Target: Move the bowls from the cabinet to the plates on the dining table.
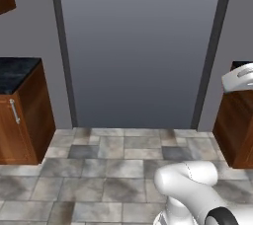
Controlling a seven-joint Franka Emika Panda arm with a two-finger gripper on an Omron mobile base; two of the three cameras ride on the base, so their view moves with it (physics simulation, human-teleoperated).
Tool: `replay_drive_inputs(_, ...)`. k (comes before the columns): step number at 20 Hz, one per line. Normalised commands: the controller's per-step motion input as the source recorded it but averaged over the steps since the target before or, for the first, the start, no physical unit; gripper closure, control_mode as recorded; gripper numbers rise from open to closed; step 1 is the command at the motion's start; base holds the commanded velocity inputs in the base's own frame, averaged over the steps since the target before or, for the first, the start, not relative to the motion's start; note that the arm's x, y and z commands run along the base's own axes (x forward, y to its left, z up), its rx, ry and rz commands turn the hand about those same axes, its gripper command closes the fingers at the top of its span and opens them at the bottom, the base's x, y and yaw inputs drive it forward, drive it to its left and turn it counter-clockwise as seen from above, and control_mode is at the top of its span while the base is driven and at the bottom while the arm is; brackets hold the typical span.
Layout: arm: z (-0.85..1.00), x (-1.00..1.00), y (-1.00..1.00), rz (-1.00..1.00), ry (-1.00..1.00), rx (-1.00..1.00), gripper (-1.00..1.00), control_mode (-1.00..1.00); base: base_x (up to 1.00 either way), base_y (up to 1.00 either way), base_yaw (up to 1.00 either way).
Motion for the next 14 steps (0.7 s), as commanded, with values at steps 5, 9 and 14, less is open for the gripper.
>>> replay_drive_inputs(5,0.00,0.00,0.00,0.00,0.00,0.00,-1.00,1.00,0.62,0.22,0.00)
replay_drive_inputs(9,0.00,0.00,0.00,0.00,0.00,0.00,-1.00,1.00,0.62,0.24,0.00)
replay_drive_inputs(14,0.00,0.00,0.00,0.00,0.00,0.00,-1.00,1.00,0.62,0.25,0.00)
